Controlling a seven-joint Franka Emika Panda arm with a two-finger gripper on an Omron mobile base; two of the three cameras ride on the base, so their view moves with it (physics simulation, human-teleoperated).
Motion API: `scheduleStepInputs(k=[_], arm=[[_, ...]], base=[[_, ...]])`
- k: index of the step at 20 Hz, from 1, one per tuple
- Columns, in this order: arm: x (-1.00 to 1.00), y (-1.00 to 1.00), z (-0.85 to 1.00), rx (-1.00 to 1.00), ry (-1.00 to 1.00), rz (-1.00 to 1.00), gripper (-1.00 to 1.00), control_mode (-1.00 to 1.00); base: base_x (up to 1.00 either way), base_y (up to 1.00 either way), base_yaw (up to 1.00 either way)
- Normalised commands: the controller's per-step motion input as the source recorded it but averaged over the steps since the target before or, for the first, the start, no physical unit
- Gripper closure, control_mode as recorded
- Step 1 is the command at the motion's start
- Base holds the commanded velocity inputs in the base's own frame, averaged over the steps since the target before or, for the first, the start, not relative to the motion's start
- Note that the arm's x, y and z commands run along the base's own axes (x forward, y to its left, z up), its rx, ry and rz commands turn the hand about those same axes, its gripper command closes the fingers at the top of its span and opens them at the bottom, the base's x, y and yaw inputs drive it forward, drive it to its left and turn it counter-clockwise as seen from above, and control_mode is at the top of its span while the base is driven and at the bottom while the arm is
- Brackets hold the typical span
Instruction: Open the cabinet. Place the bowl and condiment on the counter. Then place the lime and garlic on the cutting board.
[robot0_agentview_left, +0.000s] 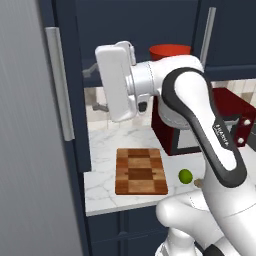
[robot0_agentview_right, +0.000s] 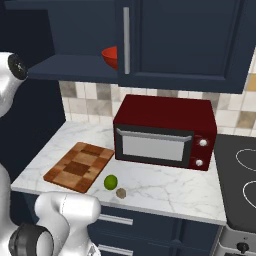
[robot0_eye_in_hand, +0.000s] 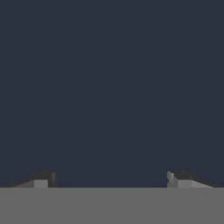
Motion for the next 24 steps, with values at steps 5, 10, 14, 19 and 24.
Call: scheduleStepInputs(k=[5,10,14,19,24], arm=[[0.0,-0.62,0.0,-0.14,-0.37,-0.17,-1.0,-1.0],[0.0,-0.83,0.0,-0.12,-0.47,-0.16,-1.0,-1.0],[-0.03,-0.77,-0.07,-0.09,-0.32,-0.13,-1.0,-1.0],[-0.09,-0.46,-0.1,-0.16,-0.15,-0.08,-1.0,-1.0],[-0.07,-0.52,0.0,-0.18,-0.13,-0.08,-1.0,-1.0]], base=[[0.0,0.0,0.0],[0.0,0.0,0.0],[0.0,0.0,0.0],[0.0,0.0,0.0],[0.0,0.0,0.0]])
